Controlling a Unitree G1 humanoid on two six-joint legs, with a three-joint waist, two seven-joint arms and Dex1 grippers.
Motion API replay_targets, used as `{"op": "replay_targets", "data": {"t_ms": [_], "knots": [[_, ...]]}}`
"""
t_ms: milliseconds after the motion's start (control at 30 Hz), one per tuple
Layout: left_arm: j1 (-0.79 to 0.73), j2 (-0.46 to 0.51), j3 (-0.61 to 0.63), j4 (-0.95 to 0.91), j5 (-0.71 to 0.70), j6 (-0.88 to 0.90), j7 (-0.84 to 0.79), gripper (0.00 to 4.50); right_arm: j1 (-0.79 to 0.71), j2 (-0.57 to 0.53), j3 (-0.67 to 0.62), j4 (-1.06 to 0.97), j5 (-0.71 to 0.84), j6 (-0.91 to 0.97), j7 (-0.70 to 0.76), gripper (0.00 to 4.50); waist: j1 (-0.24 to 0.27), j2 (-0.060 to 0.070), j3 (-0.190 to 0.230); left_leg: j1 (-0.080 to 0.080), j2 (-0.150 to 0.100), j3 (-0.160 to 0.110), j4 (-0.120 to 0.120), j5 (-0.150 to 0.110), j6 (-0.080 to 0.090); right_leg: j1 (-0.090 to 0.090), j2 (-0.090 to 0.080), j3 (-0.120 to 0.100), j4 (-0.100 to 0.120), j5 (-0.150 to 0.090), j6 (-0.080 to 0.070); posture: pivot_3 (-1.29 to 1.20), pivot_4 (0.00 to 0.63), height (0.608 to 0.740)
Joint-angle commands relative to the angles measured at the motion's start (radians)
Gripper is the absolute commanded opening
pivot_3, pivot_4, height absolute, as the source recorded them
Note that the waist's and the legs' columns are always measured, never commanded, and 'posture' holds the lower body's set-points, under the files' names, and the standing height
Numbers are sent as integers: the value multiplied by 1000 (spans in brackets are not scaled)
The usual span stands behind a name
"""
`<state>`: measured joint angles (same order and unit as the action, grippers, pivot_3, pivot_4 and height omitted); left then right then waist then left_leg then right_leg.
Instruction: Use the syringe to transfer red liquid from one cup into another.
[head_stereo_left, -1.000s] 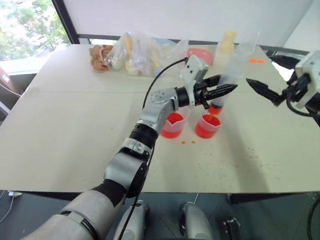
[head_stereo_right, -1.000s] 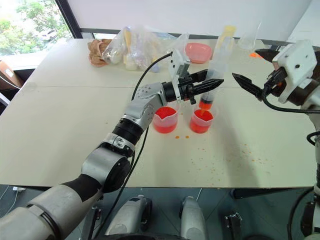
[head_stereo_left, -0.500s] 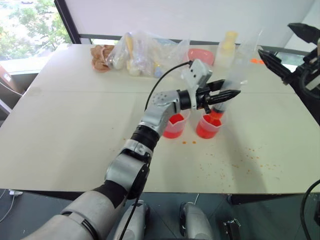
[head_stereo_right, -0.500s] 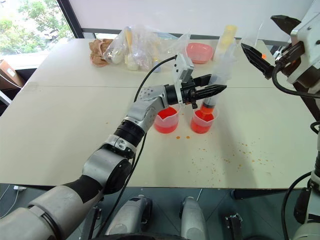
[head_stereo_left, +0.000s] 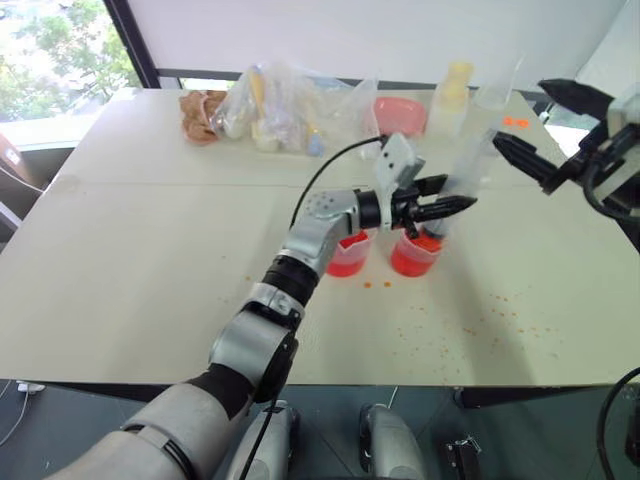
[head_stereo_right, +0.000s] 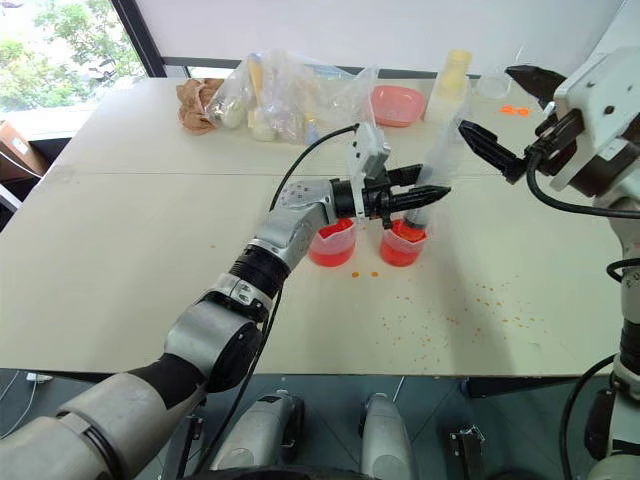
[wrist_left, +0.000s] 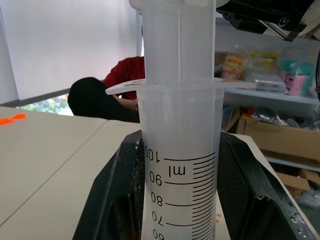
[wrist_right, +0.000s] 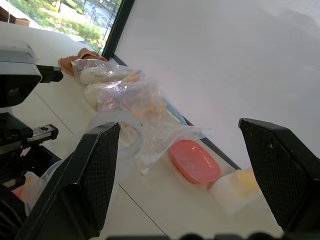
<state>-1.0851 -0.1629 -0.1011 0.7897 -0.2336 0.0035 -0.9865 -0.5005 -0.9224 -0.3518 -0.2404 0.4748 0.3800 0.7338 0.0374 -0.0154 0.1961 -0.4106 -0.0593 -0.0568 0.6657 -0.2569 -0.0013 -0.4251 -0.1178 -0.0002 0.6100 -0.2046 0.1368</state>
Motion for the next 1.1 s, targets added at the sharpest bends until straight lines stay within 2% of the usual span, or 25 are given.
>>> {"op": "replay_targets", "data": {"t_ms": [33,67,167,333,367,567,767,1100], "knots": [[-6,-14,-21,-46,12,-29,-14,1437,-52,7,12,-13,-5,-27,-3,3943,-1,0,0,0,0,0,0,0,0,0,0,0,0,0,0,0,150,740],[-6,-14,-20,-47,12,-29,-12,1437,-57,9,17,-10,-4,-31,0,3943,0,0,0,0,0,0,0,0,0,0,0,0,0,0,0,0,150,740],[-8,-14,-15,-49,11,-29,-5,1437,-66,12,24,-8,2,-33,12,3105,0,0,0,0,0,0,0,0,0,0,0,0,0,0,0,0,150,740],[-16,-13,-6,-64,2,-23,7,1437,-64,17,30,-26,15,-17,17,465,0,0,0,0,0,0,0,0,0,0,0,0,0,0,0,0,150,740],[-18,-13,-3,-70,-1,-21,10,1437,-61,18,31,-32,20,-11,18,57,0,0,0,0,0,0,0,0,0,0,0,0,0,0,0,0,150,740],[-34,-14,16,-114,-24,1,26,1437,-27,36,39,-64,40,27,2,57,0,0,0,0,0,0,0,0,0,0,0,0,0,0,0,0,150,740],[-61,-25,41,-148,-39,15,65,1437,28,99,54,-102,62,58,-22,57,0,0,0,0,0,0,0,0,0,0,0,0,0,0,0,0,150,740],[-109,-34,66,-121,-41,-26,118,1437,85,156,81,-150,81,91,-32,57,0,0,0,0,0,0,0,0,0,0,0,0,0,0,0,0,150,740]]}}
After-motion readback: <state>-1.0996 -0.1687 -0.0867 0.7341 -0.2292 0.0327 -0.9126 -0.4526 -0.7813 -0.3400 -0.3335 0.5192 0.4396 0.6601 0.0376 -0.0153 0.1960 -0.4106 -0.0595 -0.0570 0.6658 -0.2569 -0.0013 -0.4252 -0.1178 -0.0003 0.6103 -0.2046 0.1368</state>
